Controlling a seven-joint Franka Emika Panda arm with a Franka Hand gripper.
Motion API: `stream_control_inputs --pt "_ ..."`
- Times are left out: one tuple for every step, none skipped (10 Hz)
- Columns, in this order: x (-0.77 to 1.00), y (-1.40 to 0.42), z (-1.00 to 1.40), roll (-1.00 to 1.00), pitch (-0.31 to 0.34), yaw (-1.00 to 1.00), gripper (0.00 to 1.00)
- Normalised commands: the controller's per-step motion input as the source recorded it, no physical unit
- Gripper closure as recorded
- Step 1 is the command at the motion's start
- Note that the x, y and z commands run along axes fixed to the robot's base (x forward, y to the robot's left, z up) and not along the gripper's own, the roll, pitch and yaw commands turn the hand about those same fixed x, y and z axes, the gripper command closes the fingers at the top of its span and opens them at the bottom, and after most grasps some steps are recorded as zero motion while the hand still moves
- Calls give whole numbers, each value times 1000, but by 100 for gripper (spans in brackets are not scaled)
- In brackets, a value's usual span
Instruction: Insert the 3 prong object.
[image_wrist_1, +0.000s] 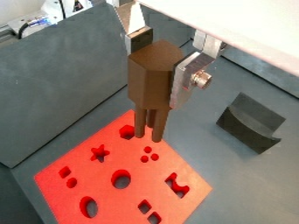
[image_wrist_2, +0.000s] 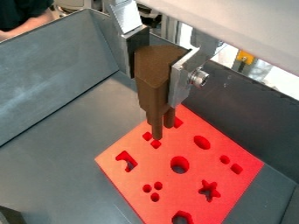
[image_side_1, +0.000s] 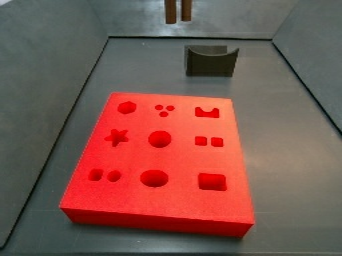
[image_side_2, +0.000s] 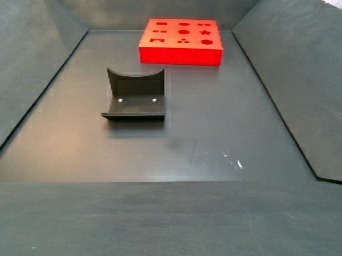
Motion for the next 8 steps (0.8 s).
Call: stream_control_inputs --pt "0 0 0 -19 0 0 100" --pt "0 0 0 -9 0 0 100" --pt "0 34 0 0 0 0 100" --pt "0 69 0 0 0 0 100" --pt "0 34 -137 0 0 0 100" --pt "80 0 -209 144 0 17 100" --pt "326 0 -280 423 80 0 100" --pt "463 -69 -149 500 79 -140 100"
